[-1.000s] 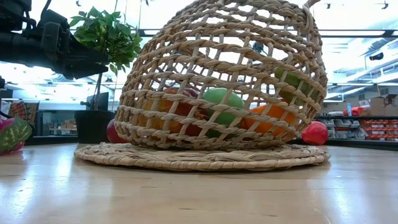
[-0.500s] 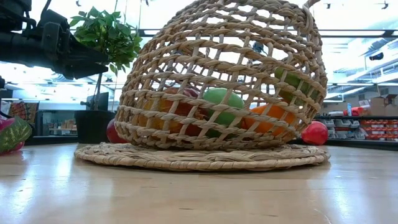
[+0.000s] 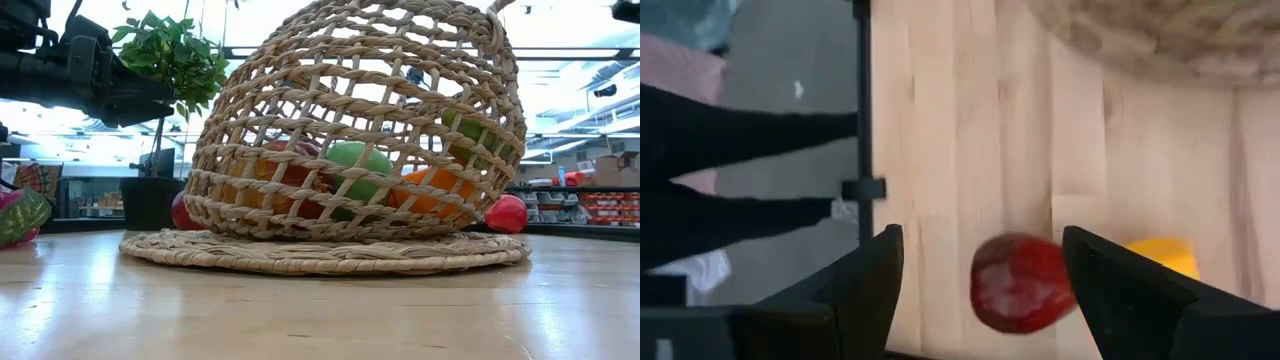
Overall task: Build produce basket
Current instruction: Put the yellow bell pepper into the brown basket
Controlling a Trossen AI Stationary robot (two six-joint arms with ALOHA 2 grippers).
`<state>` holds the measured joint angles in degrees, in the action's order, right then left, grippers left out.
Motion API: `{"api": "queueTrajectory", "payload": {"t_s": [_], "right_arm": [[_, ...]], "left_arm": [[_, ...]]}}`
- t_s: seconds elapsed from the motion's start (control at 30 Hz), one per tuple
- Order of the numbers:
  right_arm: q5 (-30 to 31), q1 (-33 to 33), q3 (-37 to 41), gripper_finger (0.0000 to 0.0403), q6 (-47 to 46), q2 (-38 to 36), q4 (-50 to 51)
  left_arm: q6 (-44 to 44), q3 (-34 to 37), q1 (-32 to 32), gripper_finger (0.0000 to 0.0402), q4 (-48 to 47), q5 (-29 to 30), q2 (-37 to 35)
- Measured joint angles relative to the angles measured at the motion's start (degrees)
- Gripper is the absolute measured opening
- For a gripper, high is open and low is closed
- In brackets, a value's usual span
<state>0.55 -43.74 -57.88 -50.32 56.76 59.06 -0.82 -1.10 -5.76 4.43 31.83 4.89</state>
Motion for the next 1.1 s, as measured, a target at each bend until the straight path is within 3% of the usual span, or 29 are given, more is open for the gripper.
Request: {"api": "queueTrajectory", "payload": {"t_s": [0.27, 0.53, 0.67, 0.9, 1.1], "right_arm": [[5.88, -5.4, 5.27, 0.0277, -13.8, 3.37, 1.79], [12.22, -6.76, 8.48, 0.0289, -27.34, 2.69, 11.77], [11.6, -6.74, 11.85, 0.031, -29.67, 1.02, 12.67], [8.63, -6.74, 19.55, 0.0366, -35.0, -1.48, 4.02], [8.65, -6.71, 20.81, 0.0397, -39.86, -1.54, 5.31]], "left_arm": [[0.0, -0.02, 0.0, 0.0398, 0.0, 0.0, -0.02], [-0.01, 0.0, 0.01, 0.0398, 0.01, 0.02, 0.0], [0.0, -0.01, 0.0, 0.0398, 0.0, 0.0, -0.01], [0.0, -0.01, 0.0, 0.0398, 0.01, 0.0, -0.01], [0.0, 0.0, 0.02, 0.0398, 0.0, 0.0, -0.02]]}}
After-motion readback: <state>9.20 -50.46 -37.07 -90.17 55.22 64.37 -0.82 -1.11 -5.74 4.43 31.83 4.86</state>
